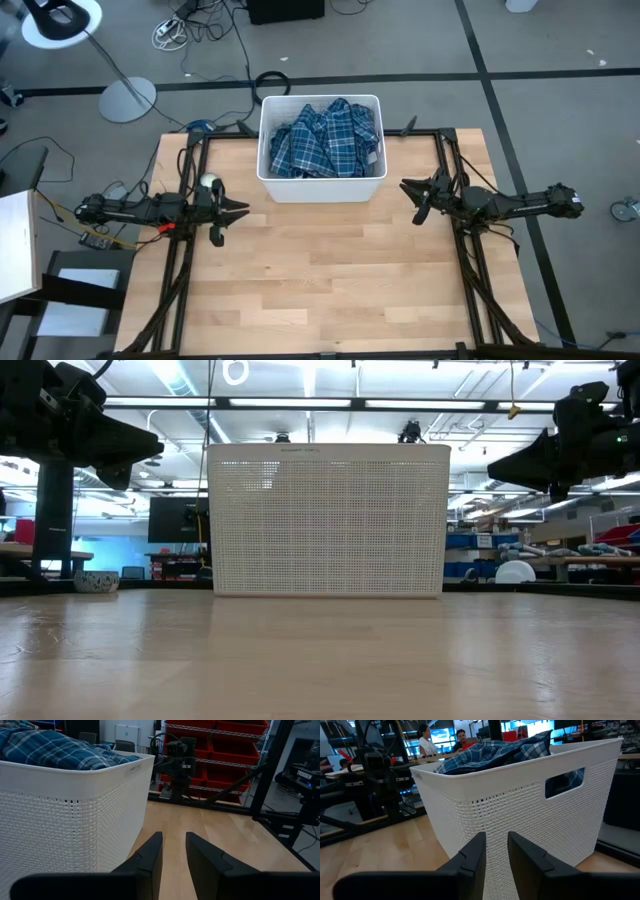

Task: Sort clothes
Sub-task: Return to Home Position

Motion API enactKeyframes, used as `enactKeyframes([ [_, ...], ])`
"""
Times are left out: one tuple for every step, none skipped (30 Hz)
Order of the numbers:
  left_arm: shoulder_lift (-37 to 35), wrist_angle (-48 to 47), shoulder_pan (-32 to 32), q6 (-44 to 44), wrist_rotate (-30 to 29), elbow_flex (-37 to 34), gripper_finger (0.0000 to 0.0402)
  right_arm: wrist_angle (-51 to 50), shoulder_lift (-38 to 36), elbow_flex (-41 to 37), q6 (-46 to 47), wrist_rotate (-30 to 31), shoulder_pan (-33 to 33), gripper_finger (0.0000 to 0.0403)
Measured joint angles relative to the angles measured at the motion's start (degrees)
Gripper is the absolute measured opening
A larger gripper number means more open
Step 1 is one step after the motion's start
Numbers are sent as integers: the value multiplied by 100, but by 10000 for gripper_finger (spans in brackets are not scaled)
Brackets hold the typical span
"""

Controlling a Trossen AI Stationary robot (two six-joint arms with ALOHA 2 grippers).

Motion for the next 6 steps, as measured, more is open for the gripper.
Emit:
enactKeyframes([
  [-1, 0, -1, 1, -1, 0, 89, 0, 0, 0, 0, -2, 0, 83],
  [-1, 0, -1, 1, 0, 0, 89, 0, 0, 0, 0, -2, 0, 82],
  [0, 1, -1, 1, 0, 0, 89, -1, 0, 0, 0, -2, 0, 82],
  [-2, 1, 0, 1, 0, 0, 89, -1, 1, 0, 0, -2, 0, 82],
  [0, -1, -2, 1, 0, 0, 89, -1, 1, 0, 0, -2, 0, 82],
  [0, -1, 0, 1, -1, 0, 89, -1, 0, 0, 0, -2, 0, 82],
])
